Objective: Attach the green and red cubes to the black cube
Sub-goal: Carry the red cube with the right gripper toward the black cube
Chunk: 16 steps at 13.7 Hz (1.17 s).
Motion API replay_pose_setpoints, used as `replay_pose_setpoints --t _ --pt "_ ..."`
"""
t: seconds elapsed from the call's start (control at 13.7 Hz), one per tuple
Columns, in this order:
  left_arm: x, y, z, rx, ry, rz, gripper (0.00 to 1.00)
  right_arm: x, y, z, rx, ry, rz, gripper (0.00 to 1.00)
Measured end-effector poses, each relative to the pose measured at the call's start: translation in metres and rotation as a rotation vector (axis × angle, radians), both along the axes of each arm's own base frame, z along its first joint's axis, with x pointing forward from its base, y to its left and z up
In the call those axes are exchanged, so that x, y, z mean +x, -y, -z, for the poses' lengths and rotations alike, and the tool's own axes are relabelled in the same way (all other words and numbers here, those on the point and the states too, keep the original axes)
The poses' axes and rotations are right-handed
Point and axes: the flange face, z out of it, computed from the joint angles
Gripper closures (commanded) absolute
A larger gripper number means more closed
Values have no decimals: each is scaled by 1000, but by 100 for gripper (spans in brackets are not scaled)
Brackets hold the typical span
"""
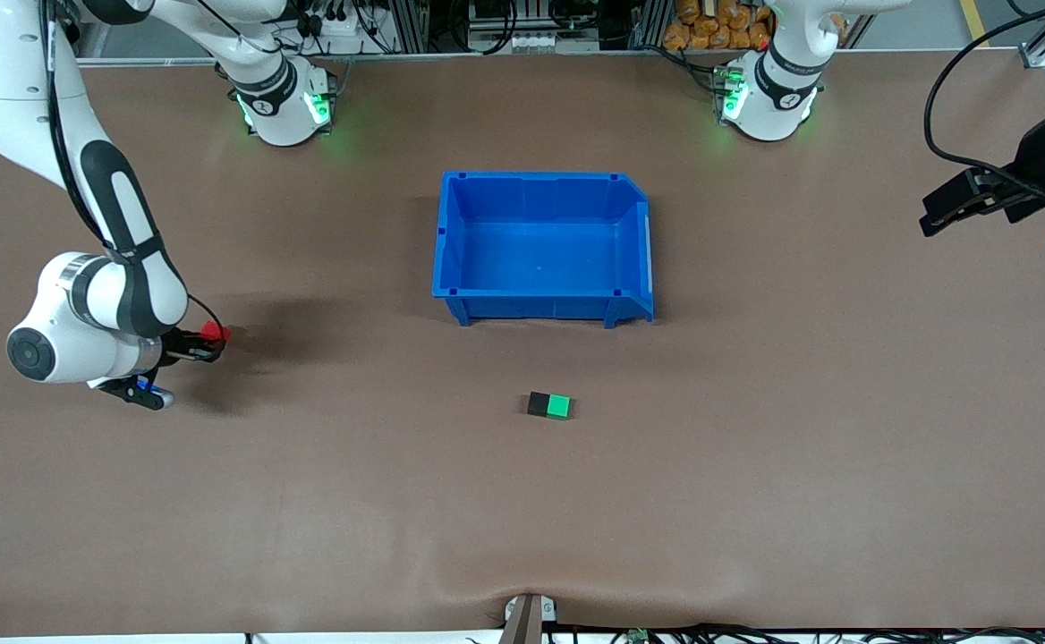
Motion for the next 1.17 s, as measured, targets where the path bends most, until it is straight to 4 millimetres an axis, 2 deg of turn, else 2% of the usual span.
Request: replay_pose_setpoints --t 0.15,0.36,1.17 --pt "-9 -3 11 3 5 -2 0 3 -8 -2 -10 2 19 100" --pt "-20 -6 12 5 4 15 0 4 -11 -2 -15 2 56 100" --pt "-22 -10 11 7 -2 102 0 12 -30 -8 -11 5 253 100"
